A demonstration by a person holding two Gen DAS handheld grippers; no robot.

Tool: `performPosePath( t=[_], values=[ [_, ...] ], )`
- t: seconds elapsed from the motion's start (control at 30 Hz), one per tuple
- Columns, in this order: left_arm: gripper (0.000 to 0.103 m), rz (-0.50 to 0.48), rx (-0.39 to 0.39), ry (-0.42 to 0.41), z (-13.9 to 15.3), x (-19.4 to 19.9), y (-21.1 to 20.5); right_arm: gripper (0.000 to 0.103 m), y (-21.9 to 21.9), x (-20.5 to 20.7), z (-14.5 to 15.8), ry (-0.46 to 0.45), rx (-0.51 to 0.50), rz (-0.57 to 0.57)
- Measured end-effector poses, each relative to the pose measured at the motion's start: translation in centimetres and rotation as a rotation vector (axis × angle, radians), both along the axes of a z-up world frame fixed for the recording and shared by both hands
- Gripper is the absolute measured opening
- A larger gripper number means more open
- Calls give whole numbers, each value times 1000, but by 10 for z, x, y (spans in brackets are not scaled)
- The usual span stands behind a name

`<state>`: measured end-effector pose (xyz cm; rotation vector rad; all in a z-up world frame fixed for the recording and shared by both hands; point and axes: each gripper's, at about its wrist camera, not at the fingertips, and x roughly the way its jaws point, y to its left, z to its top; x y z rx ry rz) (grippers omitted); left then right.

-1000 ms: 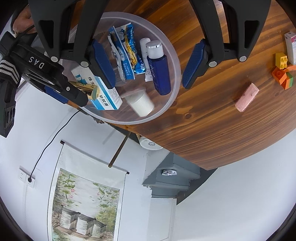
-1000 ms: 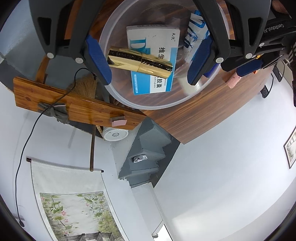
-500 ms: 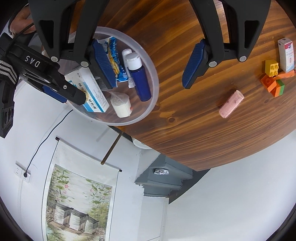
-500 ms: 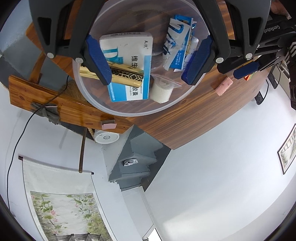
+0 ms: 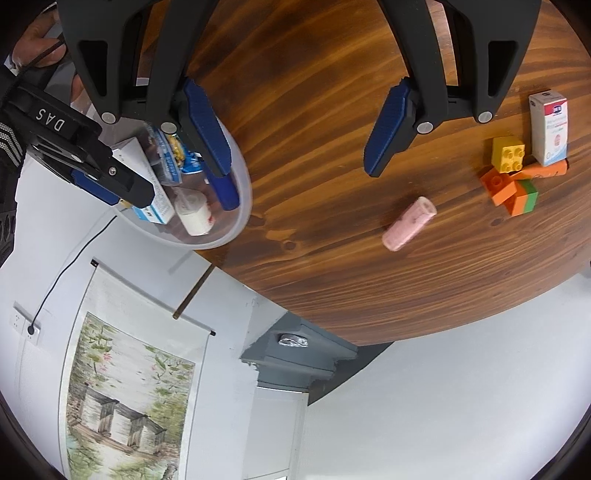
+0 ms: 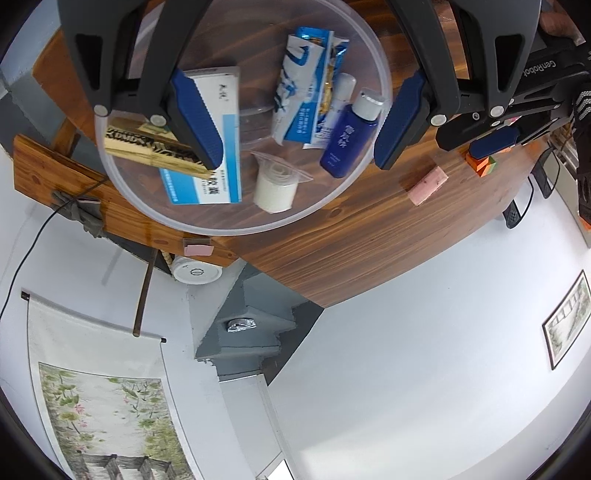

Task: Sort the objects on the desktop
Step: 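Lower the bandage roll into the bowl and open the left tool while the right releases the cylinder, then move both open tools back over the remaining items on the table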

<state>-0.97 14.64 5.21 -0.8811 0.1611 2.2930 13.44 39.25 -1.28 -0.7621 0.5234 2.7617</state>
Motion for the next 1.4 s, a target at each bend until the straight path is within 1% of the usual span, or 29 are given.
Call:
performPosePath(
  t=[0.6,0.87,1.23,1.4],
  values=[
    [78,146,4,5,-5,-27,-65,87,-52,-30,1,-25,44,116],
    [78,189,4,4,-7,-35,-87,87,-75,-43,0,-39,66,164],
    [78,264,-18,14,-11,-46,-117,87,-109,-69,-3,-67,101,231],
    [78,305,-25,11,-14,-53,-133,88,-118,-82,-6,-87,97,258]
  ],
)
